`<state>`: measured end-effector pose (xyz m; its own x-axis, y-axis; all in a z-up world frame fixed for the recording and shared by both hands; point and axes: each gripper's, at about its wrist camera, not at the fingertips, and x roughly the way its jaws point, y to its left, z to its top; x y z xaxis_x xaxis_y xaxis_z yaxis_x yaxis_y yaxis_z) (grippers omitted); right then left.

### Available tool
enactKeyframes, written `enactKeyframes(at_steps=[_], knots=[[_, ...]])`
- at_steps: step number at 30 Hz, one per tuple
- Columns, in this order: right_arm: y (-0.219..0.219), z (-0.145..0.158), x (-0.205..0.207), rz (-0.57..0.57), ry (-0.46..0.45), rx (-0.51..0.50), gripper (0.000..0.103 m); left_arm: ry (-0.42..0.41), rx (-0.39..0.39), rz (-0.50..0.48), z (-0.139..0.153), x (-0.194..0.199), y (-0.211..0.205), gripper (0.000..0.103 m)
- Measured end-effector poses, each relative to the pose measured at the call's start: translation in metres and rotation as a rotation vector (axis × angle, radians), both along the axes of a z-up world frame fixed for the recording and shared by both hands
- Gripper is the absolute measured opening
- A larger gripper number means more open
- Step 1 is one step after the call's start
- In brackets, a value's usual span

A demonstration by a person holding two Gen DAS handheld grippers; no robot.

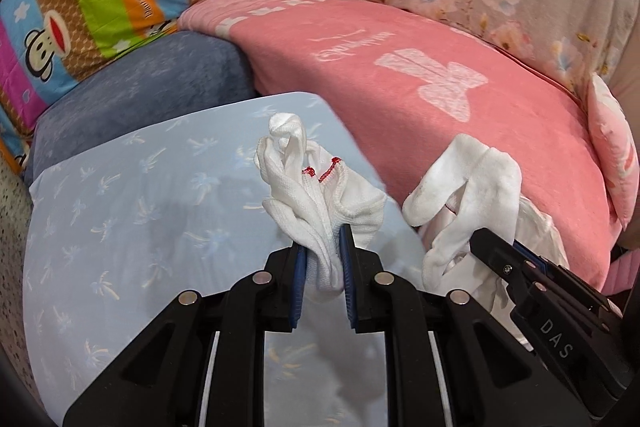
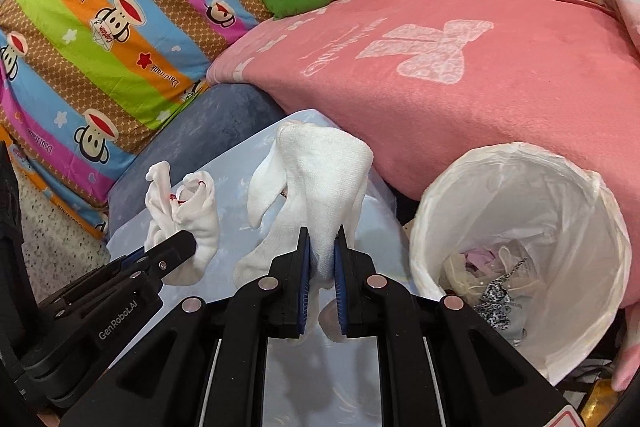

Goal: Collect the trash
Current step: 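Carry the white sock and white gloves in both tools over the white bin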

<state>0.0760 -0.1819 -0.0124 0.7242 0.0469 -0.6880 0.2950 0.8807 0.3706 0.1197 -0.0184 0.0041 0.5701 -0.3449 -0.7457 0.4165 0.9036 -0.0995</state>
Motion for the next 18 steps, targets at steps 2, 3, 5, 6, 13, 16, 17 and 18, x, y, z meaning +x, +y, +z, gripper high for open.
enactKeyframes(at_steps=[2, 3, 5, 6, 13, 16, 17, 18], knots=[[-0.013, 0.002, -0.012, -0.024, -0.008, 0.000, 0.011, -0.008, 0.004, -0.027, 0.002, -0.007, -0.013, 0.016], [-0.019, 0.003, -0.016, -0.034, -0.011, -0.001, 0.011, -0.010, 0.004, -0.037, 0.003, -0.010, -0.018, 0.016], [-0.030, 0.004, -0.025, -0.057, -0.016, -0.002, 0.011, -0.013, 0.005, -0.060, 0.004, -0.015, -0.029, 0.016], [-0.037, 0.004, -0.030, -0.069, -0.018, -0.002, 0.011, -0.015, 0.006, -0.075, 0.005, -0.019, -0.036, 0.016], [-0.076, 0.000, -0.059, -0.148, -0.023, 0.006, 0.011, -0.018, 0.016, -0.158, 0.008, -0.035, -0.072, 0.017], [-0.086, -0.002, -0.069, -0.174, -0.023, 0.004, 0.011, -0.014, 0.017, -0.187, 0.007, -0.039, -0.087, 0.018], [-0.090, -0.003, -0.072, -0.184, -0.020, -0.001, 0.011, -0.012, 0.016, -0.195, 0.007, -0.040, -0.091, 0.018], [-0.094, -0.004, -0.075, -0.195, -0.018, -0.007, 0.011, -0.008, 0.015, -0.204, 0.007, -0.041, -0.095, 0.018]])
